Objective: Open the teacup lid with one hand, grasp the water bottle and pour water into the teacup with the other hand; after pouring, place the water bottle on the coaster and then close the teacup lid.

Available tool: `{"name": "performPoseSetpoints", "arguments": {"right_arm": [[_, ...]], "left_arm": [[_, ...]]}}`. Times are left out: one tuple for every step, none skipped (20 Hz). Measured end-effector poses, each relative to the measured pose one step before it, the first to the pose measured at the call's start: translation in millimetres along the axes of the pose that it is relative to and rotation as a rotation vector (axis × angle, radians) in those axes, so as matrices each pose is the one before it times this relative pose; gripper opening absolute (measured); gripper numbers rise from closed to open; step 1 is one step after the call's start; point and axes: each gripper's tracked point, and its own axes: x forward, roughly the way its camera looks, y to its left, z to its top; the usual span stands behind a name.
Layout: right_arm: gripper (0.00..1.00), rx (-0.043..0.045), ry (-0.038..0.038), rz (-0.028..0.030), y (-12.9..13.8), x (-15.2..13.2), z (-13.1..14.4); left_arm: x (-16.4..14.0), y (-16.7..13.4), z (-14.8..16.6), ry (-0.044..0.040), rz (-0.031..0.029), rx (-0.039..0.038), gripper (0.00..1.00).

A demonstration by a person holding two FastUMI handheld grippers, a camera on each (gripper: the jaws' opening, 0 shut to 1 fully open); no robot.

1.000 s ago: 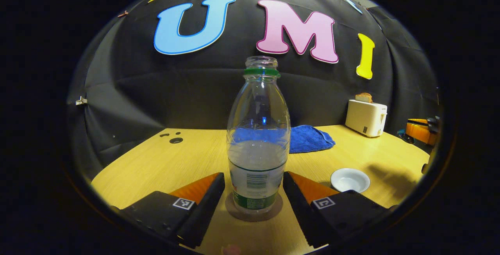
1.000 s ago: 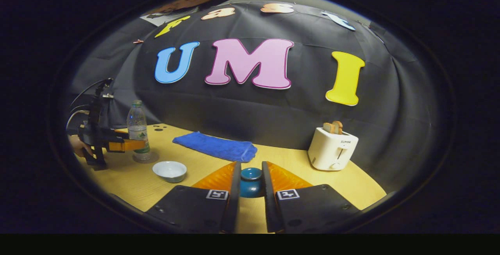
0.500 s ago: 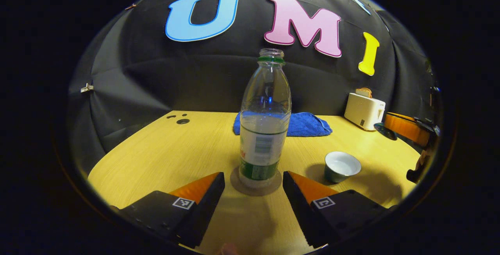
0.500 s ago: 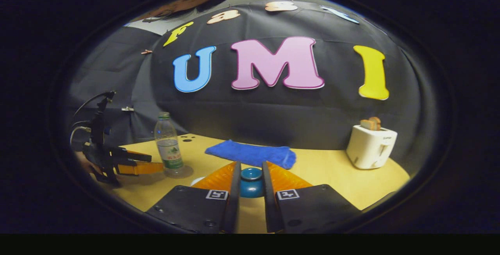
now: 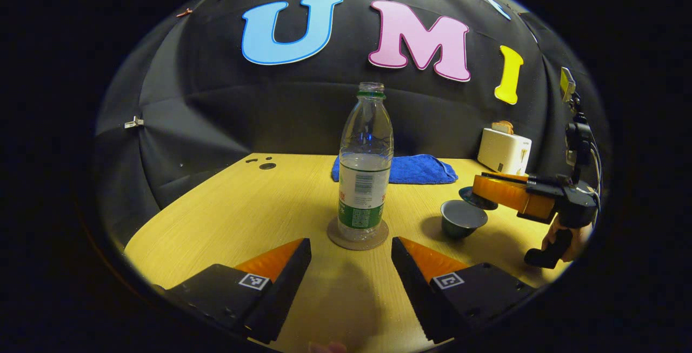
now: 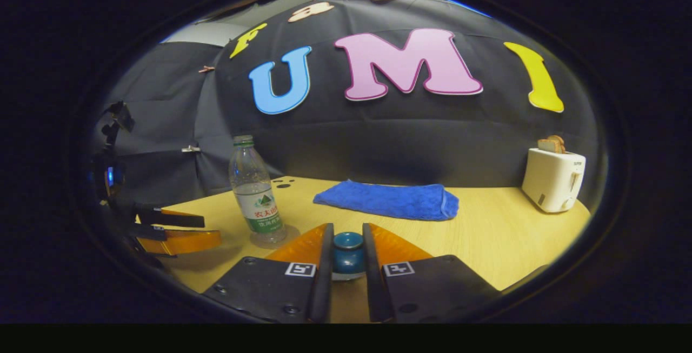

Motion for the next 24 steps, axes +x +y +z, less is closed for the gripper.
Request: {"name": "performPoseSetpoints", "arguments": {"right_arm": [[0.36,-0.00003,0.00846,0.00215,1.24,1.3,-3.11],[0.36,0.00088,0.01134,0.00303,1.48,0.93,-3.38],[0.36,-0.00047,0.01059,0.00153,1.79,2.44,-3.63],[0.3,-0.00012,0.00773,0.00134,0.02,1.57,-2.67],[0.31,-0.00059,0.00376,0.0007,-0.17,0.56,-1.59],[0.25,-0.00532,0.00476,-0.00109,-0.52,1.87,-1.55],[0.36,-0.00692,-0.00179,0.00147,0.29,-0.51,0.2],[0.34,-0.00478,0.00371,-0.00071,0.8,0.6,-0.84],[0.32,-0.00548,0.00928,0.00215,0.16,1.34,-2.64],[0.31,-0.00683,0.00423,-0.00307,-0.03,1.39,-0.7],[0.3,-0.00733,0.00384,-0.00117,0.38,1.69,-0.03],[0.3,-0.00509,0.00778,0.00068,0.7,0.3,-2.07],[0.36,-0.00498,0.00048,0.0006,0.69,-0.16,-0.18],[0.36,-0.00557,0.00134,-0.00129,-0.5,0.38,0.09],[0.36,-0.0024,0.00059,-0.00014,0.66,0.34,-0.54],[0.36,0.00063,0.00163,-0.00022,-0.19,-0.09,-0.5],[0.37,0.0019,0.00163,0.00428,0.8,0.31,-0.29],[0.34,0.0012,-0.00081,-0.00452,-1.46,-1.31,0.5],[0.36,0.00255,-0.0033,-0.00162,-0.47,-0.77,0.65],[0.41,0.00533,-0.00859,-0.00673,-1.52,-1.17,2.84],[0.5,0.00792,-0.00782,-0.00559,-1.17,-2.31,2.48],[0.52,0.00427,-0.00999,-0.01194,-2.02,-3.41,4.41],[0.57,-0.00137,-0.01684,-0.01005,-0.88,-5.43,6.6],[0.59,-0.00481,-0.01839,-0.00493,-0.06,-5.65,9.4]], "left_arm": [[0.35,-0.16,1.47,-0.00344,-0.00318,-0.00118,0.94],[-0.08,-0.33,0.12,-0.00149,-0.00274,0.00258,0.94],[0.19,0.91,0.95,-0.00033,-0.00092,0.00768,0.94],[-0.11,1.23,0.22,-0.00298,0.00061,0.00968,0.94],[-0.22,0.67,1.74,-0.00404,0.00065,0.0091,0.94],[-0.55,-0.41,1.19,-0.00293,-0.00082,0.00821,0.94],[-0.27,-0.07,1.96,-0.00337,-0.00263,0.00721,0.94],[0.26,-0.83,0.28,-0.00272,-0.00305,0.00574,0.94],[0.41,-0.26,1.06,-0.00172,-0.00181,0.0011,0.94],[-0.08,-0.27,0.22,-0.00158,-0.00148,-0.00178,0.94],[-0.06,0.17,0.51,0.00135,-0.00074,-0.00332,0.94],[0.43,0.15,-0.96,0.00161,0.0017,-0.00284,0.94],[0.37,0.73,1.65,-0.00185,0.00108,-0.00174,0.94],[-0.09,0.49,0.57,-0.00271,0.00174,-0.00048,0.94],[-0.39,0.69,1.6,-0.00162,0.00026,0.00125,0.94],[-0.44,0.12,-0.6,-0.00021,0.00102,0.00262,0.94],[-0.06,1.18,1.21,-0.00094,0.00065,0.00341,0.94],[-1.06,0.28,1.11,-0.00139,0.00053,0.00174,0.94],[-0.42,1.13,1.08,-0.0016,0.00034,-0.00003,0.94],[-1.56,0.87,0.79,-0.00026,0.00211,-0.00199,0.94],[-1.27,0.66,1.84,-0.0002,0.00211,-0.0052,0.94],[-1.36,-0.01,2.18,-0.00153,0.00239,-0.00663,0.94],[-1.98,-0.24,4.23,-0.00446,0.00182,-0.00516,0.94],[-3.49,0.24,4.98,-0.00747,0.00156,-0.00137,0.94]]}}
